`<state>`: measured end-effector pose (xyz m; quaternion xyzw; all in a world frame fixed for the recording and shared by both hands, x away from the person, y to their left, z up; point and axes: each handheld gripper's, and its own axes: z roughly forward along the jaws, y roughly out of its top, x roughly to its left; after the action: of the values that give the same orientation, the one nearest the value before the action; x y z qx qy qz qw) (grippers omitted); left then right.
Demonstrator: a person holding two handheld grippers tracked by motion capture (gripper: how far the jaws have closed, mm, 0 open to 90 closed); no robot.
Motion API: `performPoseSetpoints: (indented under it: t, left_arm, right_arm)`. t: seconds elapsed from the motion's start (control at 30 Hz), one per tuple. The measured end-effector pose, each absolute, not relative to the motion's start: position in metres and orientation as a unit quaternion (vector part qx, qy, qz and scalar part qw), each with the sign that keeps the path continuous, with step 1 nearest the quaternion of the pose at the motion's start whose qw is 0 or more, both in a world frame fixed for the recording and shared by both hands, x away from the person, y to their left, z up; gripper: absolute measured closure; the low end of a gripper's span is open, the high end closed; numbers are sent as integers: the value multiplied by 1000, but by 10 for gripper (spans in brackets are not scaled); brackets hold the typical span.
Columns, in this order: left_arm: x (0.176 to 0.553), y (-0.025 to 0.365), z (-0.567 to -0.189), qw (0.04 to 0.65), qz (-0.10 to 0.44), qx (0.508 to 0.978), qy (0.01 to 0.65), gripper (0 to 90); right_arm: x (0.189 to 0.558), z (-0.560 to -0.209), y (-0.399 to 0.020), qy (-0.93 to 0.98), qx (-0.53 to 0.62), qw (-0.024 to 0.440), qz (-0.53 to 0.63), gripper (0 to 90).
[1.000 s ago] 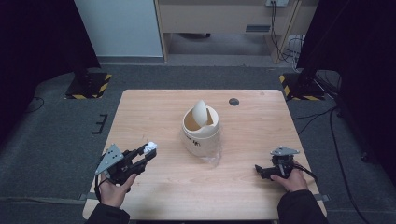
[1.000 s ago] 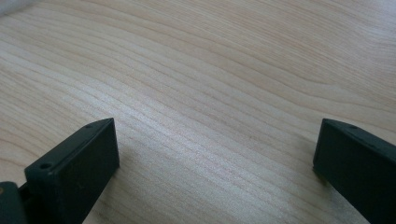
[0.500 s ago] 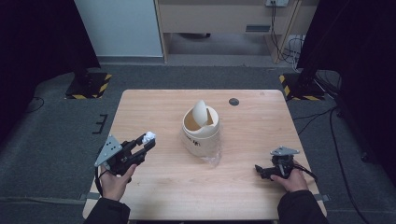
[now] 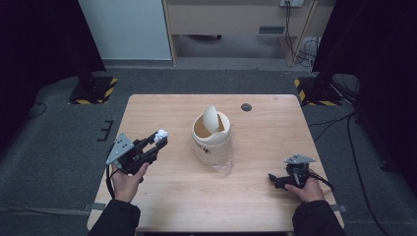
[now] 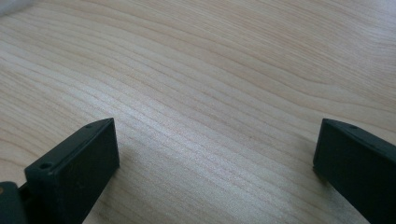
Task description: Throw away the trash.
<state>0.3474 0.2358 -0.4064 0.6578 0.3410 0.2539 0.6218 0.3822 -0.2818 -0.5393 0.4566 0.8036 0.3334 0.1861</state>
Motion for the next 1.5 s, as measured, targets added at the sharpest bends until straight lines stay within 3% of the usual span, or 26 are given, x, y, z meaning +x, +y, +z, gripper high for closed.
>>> performPoseSetpoints:
  t: [1.5]
  left_arm:
    - [402, 187, -405, 628, 229, 665, 332, 633]
  right_arm:
    - [382, -539, -282, 803, 457, 186, 333, 5]
